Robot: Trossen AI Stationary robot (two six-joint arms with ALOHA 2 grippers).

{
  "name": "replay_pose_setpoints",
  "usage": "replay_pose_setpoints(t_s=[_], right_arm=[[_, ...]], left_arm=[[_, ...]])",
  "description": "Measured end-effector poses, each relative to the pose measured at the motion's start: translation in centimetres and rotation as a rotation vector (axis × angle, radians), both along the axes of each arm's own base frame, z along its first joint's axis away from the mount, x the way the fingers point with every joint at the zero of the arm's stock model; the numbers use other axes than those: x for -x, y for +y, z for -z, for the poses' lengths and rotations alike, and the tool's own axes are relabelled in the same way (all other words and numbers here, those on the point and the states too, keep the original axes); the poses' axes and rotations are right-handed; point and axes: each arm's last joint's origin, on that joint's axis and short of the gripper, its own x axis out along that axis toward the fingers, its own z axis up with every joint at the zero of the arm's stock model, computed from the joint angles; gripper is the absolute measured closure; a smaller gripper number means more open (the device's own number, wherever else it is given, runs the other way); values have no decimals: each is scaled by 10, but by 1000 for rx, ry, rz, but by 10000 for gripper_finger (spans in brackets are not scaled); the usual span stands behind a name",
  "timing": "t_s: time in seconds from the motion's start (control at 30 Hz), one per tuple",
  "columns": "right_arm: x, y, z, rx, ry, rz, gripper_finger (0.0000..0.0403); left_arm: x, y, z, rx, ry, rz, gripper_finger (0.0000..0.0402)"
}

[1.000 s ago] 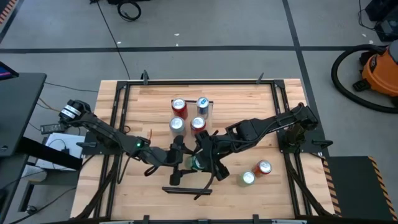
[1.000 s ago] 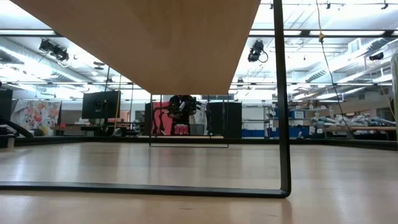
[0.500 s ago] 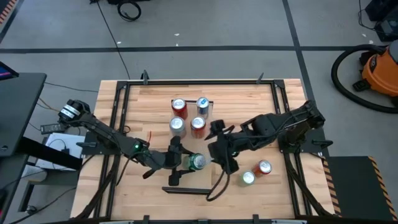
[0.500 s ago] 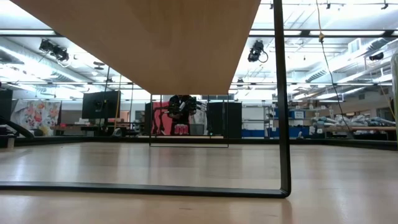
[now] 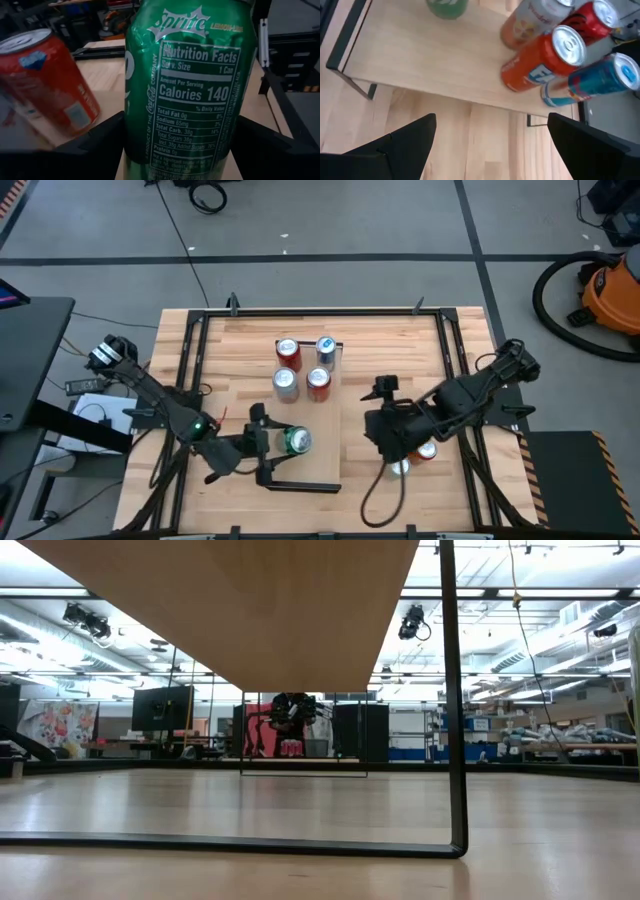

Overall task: Place canned beverage on shelf
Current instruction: Put the green soda can on the shelf

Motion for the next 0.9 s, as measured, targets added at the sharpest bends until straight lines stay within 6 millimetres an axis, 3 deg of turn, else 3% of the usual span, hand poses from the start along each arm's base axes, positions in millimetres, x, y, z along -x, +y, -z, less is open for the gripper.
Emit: replay_pose_setpoints(t_s=[0.23,0.43,0.7,0.9], right_arm=[[23,-3,19,-48,-60,54,10],[41,-15,40,-111,-140,64,10],[57,-26,45,-202,-240,54,10],[52,-26,45,-191,-254,32,10]], left_arm=[[20,-3,19,-13,-50,-104,95],[31,9,28,37,-113,-111,95],[46,28,43,110,-245,-89,95],[51,45,60,175,-334,-36,95]])
